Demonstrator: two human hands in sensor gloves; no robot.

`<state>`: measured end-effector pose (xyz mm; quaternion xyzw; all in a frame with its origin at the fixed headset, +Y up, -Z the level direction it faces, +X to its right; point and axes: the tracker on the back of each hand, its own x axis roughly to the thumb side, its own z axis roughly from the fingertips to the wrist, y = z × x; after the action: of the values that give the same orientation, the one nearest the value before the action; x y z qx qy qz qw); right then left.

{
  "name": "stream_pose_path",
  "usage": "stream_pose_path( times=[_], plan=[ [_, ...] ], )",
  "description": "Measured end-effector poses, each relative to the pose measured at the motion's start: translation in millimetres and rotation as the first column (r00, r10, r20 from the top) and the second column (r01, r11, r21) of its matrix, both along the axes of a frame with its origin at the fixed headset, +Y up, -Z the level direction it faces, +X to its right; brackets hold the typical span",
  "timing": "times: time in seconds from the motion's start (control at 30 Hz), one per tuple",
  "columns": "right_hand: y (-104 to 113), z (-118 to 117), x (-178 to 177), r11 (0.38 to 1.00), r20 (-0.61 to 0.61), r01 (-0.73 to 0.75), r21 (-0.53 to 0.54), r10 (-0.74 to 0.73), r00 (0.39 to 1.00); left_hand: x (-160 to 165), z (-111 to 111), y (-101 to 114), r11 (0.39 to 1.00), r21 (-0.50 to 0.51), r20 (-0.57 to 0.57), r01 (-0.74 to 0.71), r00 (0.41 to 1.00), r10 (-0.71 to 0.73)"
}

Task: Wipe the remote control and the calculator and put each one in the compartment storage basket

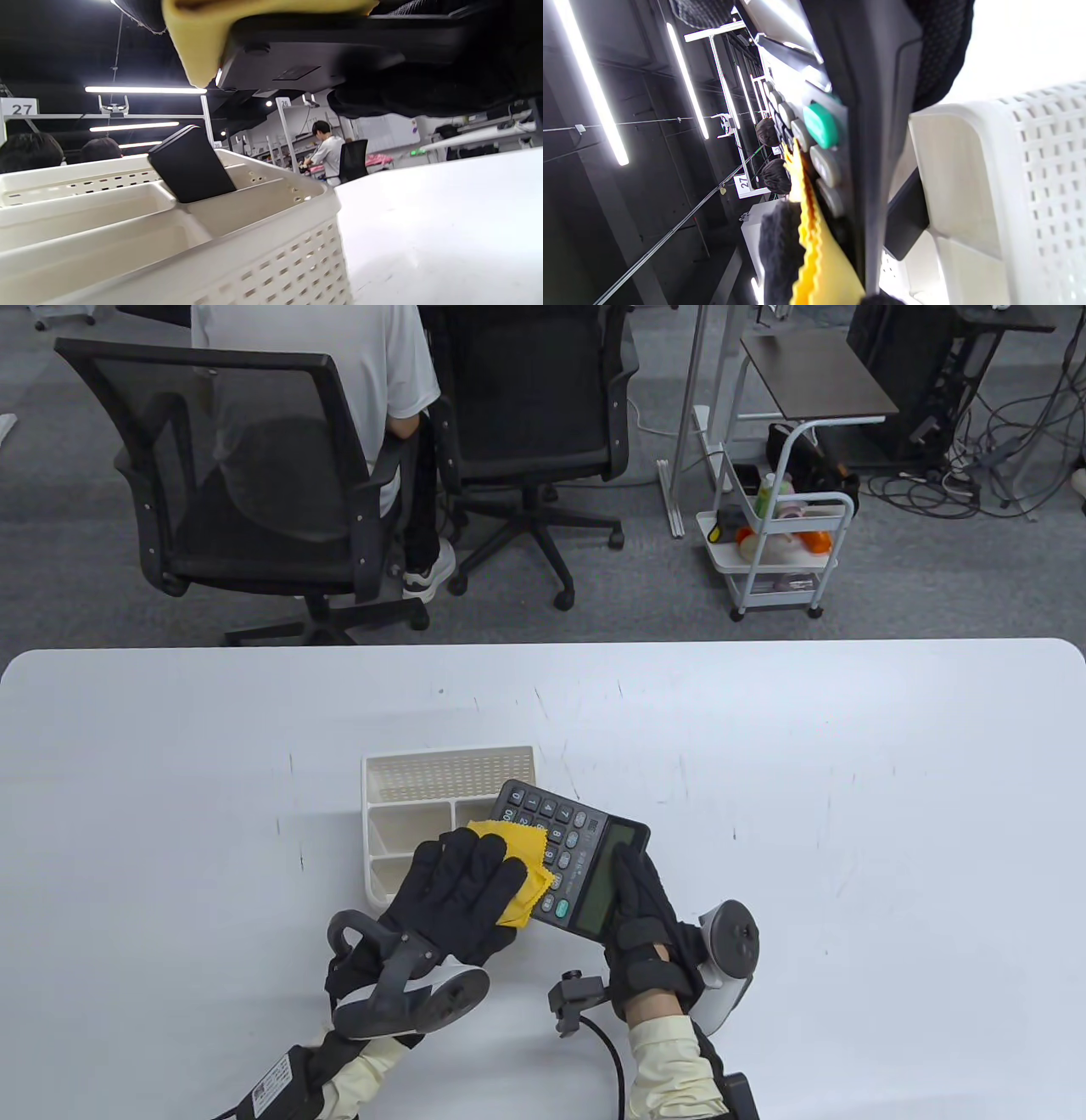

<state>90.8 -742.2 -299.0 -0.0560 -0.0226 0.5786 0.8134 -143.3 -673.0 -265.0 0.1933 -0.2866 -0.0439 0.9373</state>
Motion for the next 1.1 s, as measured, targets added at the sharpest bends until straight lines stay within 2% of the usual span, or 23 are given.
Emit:
stream_pose_path(
  times=[0.1,0.2,0.3,0.4,0.47,0.6,0.73,0.8,0.97,1.1],
  plan=[
    [0.6,0.2,-3.3,1.0,-0.009,-0.019,0.001,0.019,1.0,8.9,4.8,-1.8,1.0,-0.008,0.027,0.015,1.0,-0.014],
    [0.4,0.7,-9.2,0.999,-0.035,-0.04,0.001,0.04,0.999,24.2,11.6,-5.4,0.999,-0.03,0.099,0.036,0.995,-0.032],
    [0.1,0.5,-12.3,0.999,-0.058,-0.034,-0.001,0.034,0.998,30.0,15.4,-4.1,0.998,-0.009,0.116,0.062,0.991,-0.06],
    [1.4,-0.1,-11.2,0.999,-0.072,-0.035,0.001,0.035,0.997,26.3,15.6,-1.5,0.999,-0.048,0.124,0.009,0.992,-0.003],
    [2.6,0.7,-10.1,0.999,-0.056,-0.049,0.006,0.049,0.997,22.7,13.2,0.4,0.998,-0.065,0.088,-0.022,0.996,0.027],
    [2.9,1.1,-8.7,1.0,-0.04,-0.021,0.008,0.022,0.999,16.8,11.4,3.9,1.0,-0.022,0.014,0.002,1.0,-0.001],
    [2.1,2.0,-7.8,1.0,-0.028,0.009,0.001,-0.009,1.0,14.2,11.0,7.6,0.999,-0.025,-0.063,0.035,0.997,-0.037],
    [2.0,2.2,-7.8,1.0,-0.029,0.0,0.001,0.0,1.0,16.1,12.1,6.5,0.999,-0.018,-0.054,0.032,0.998,-0.033],
    [1.7,1.6,-11.5,0.999,-0.045,-0.05,0.005,0.05,0.998,25.3,14.7,0.9,0.998,-0.057,0.066,0.01,0.998,-0.006],
    [3.1,0.9,-13.6,0.999,-0.07,-0.054,0.011,0.054,0.996,20.5,12.0,2.7,0.998,-0.057,0.064,-0.014,0.998,0.018]
  ],
)
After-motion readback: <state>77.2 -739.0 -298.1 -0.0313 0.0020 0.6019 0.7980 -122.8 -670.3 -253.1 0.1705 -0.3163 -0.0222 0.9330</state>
